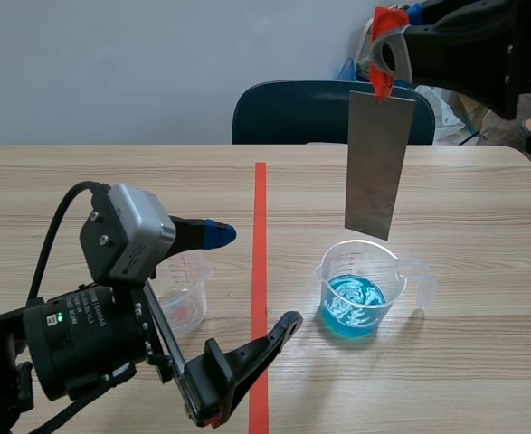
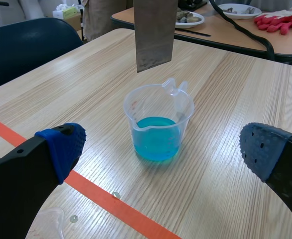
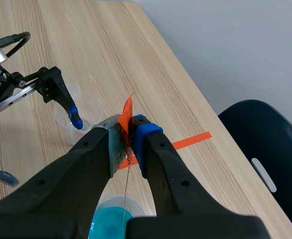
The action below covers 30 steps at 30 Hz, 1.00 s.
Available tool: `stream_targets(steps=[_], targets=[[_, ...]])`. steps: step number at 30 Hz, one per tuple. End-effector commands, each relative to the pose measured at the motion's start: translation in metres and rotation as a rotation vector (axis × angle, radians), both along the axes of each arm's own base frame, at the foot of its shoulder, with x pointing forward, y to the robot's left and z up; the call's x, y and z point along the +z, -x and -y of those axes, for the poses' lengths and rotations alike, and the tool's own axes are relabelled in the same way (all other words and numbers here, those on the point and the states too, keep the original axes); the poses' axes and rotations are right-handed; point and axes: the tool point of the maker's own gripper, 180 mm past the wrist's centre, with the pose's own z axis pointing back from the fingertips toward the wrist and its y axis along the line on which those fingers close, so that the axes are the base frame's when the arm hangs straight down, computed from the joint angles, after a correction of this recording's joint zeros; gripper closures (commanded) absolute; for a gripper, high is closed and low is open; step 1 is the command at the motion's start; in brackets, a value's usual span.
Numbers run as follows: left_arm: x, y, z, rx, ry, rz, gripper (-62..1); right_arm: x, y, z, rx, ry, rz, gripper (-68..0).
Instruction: Do the redox reaction experiment
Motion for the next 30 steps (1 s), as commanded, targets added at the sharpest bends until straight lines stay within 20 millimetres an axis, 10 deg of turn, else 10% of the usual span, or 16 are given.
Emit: stream_targets(steps=[1,30], targets=[[0.0098,-0.0017,0.0031,0.001,0.035,0.016,-62.3,0.0117,0.0012,-0.0018,0.014,-0.015,0.034,-0.6],[0.018,0.0074,0.0088,-0.058,0.087,0.019,-62.3,0.0117,0.0012,-0.0018,0.014,-0.015,0.034,-0.6]])
